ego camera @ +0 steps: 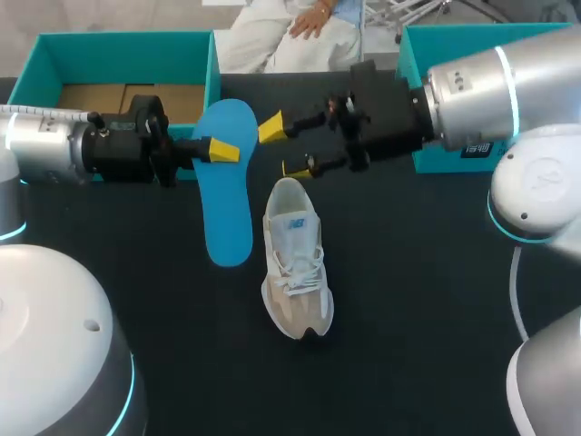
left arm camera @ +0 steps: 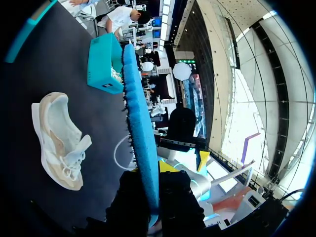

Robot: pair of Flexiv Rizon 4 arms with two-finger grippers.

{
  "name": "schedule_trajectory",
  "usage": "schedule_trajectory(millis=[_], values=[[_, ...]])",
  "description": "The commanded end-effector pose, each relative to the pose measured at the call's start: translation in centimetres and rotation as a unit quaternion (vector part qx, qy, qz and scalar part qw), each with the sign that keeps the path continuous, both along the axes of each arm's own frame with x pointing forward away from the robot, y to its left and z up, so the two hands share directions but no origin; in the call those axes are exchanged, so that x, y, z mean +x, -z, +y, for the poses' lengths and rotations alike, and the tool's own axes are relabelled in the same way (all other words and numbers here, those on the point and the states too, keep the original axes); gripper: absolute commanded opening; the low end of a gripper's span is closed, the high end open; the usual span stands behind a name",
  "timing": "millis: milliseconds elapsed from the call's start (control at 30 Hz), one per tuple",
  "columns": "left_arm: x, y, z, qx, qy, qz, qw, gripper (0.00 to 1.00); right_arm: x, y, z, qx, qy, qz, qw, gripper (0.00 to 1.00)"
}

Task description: Take the shoe out of the shoebox, open the shoe tongue, remove and reinsert the insole, then place the shoe into the shoebox

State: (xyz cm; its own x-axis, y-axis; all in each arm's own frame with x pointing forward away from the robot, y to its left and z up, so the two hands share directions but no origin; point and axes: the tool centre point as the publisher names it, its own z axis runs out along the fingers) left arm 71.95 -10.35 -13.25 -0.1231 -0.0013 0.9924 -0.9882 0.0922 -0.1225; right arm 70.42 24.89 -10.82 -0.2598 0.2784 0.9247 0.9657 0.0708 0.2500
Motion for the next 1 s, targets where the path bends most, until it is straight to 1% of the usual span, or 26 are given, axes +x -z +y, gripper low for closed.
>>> schedule_trajectory(millis=[33,233,367,467,533,767,833,1000], values=[[-0.1,0.0,0.0,0.001,-0.001,0.0,1.0,0.0,0.1,0.8,-0.5,0.058,-0.013,0.005,0.998,1.0],[-0.1,0.0,0.0,0.001,-0.001,0.0,1.0,0.0,0.8,0.8,-1.0,0.061,-0.028,0.009,0.998,1.0],[-0.1,0.0,0.0,0.001,-0.001,0.0,1.0,0.0,1.6,1.1,-1.6,0.068,-0.027,0.01,0.997,1.0],[-0.1,0.0,0.0,0.001,-0.001,0.0,1.0,0.0,2.2,1.2,-1.9,0.085,-0.024,0.008,0.996,1.0],[-0.1,0.0,0.0,0.001,-0.001,0.0,1.0,0.0,2.5,1.6,-2.0,0.079,-0.03,0.013,0.996,1.0],[-0.1,0.0,0.0,0.001,-0.001,0.0,1.0,0.0,2.4,2.8,-2.1,0.1,-0.029,0.034,0.994,1.0],[-0.1,0.0,0.0,0.001,-0.001,0.0,1.0,0.0,2.3,3.0,-2.1,0.1,-0.018,0.044,0.994,1.0],[-0.1,0.0,0.0,0.001,-0.001,0.0,1.0,0.0,2.3,3.0,-2.1,0.1,-0.018,0.044,0.994,1.0]])
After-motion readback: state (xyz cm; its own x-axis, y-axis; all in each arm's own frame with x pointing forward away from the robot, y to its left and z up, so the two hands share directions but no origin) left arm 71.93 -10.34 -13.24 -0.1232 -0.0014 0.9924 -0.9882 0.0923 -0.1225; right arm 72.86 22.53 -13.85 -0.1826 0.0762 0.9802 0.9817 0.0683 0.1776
